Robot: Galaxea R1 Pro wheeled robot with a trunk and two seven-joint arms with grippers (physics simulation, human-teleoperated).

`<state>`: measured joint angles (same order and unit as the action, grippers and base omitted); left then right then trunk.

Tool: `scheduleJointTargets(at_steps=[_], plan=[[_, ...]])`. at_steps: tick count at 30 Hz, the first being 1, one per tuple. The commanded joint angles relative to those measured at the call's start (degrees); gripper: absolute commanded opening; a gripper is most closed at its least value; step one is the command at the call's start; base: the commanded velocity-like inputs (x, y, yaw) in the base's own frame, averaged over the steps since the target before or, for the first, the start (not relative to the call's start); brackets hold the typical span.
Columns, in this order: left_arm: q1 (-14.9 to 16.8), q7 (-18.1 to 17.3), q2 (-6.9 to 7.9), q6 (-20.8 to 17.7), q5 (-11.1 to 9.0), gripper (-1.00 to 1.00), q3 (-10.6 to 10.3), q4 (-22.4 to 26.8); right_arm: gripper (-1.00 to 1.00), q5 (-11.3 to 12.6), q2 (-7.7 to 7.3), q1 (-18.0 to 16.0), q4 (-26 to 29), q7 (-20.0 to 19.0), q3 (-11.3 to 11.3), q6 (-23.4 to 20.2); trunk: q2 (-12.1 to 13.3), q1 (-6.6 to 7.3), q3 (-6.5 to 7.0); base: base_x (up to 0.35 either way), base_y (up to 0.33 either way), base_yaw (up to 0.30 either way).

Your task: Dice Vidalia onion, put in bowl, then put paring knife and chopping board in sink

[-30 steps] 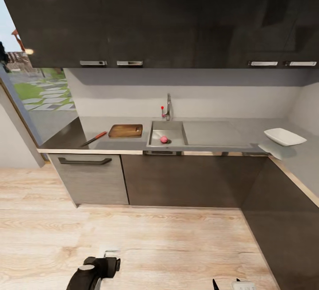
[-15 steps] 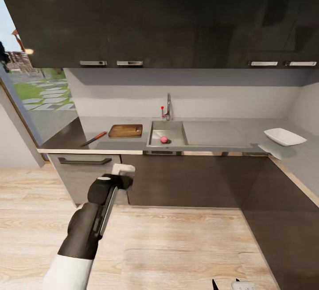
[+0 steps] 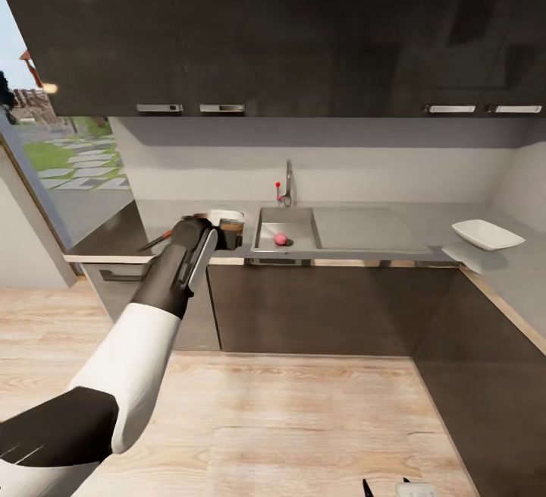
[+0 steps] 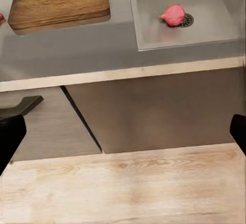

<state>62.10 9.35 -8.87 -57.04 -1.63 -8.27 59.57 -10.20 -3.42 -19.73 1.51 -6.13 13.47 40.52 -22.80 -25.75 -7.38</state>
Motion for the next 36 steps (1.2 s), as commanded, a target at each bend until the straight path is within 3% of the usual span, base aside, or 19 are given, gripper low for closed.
scheduleJointTargets(at_steps=[1,3,7,10,15,18,36], plan=[[0.09,0.32,0.13,-0.29,-0.32,1.00,-1.75,0.46,1.00,-0.36,-0.05,-0.05,-0.03,-0.29,0.51,0.18,-0.12,-0.04,-0.12,0.000,0.000,0.000],[0.12,0.38,0.39,-0.44,-0.55,1.00,-4.66,1.46,1.00,-0.36,-0.13,-0.05,-0.06,-0.25,0.54,0.14,-0.12,-0.04,-0.12,0.000,0.000,0.000],[0.13,0.47,0.54,-0.58,-0.67,1.00,-5.83,1.88,1.00,-0.29,-0.30,-0.05,-0.18,-0.10,0.58,0.00,-0.12,-0.04,-0.12,0.000,0.000,0.000],[0.13,0.49,0.59,-0.61,-0.73,1.00,-6.06,1.91,1.00,-0.27,-0.59,-0.05,-0.35,0.02,0.59,-2.04,-0.12,-0.04,-0.12,0.000,0.000,0.000],[0.07,0.57,0.60,-0.62,-0.74,1.00,-6.12,1.45,1.00,-0.23,-2.75,-0.05,-0.41,-0.45,0.59,-9.41,-0.12,-0.04,-0.12,0.077,-0.004,0.000],[0.05,0.61,0.56,-0.57,-0.75,1.00,-6.11,0.91,1.00,0.21,-3.24,-0.05,-0.23,-0.49,0.67,-11.13,-0.12,-0.04,-0.12,0.182,-0.094,0.000],[-0.04,0.61,0.35,-0.47,-0.75,1.00,-6.10,-1.68,1.00,0.70,-3.35,-0.05,-0.36,-0.20,0.69,-11.57,-0.12,-0.04,-0.12,0.265,-0.163,0.000]])
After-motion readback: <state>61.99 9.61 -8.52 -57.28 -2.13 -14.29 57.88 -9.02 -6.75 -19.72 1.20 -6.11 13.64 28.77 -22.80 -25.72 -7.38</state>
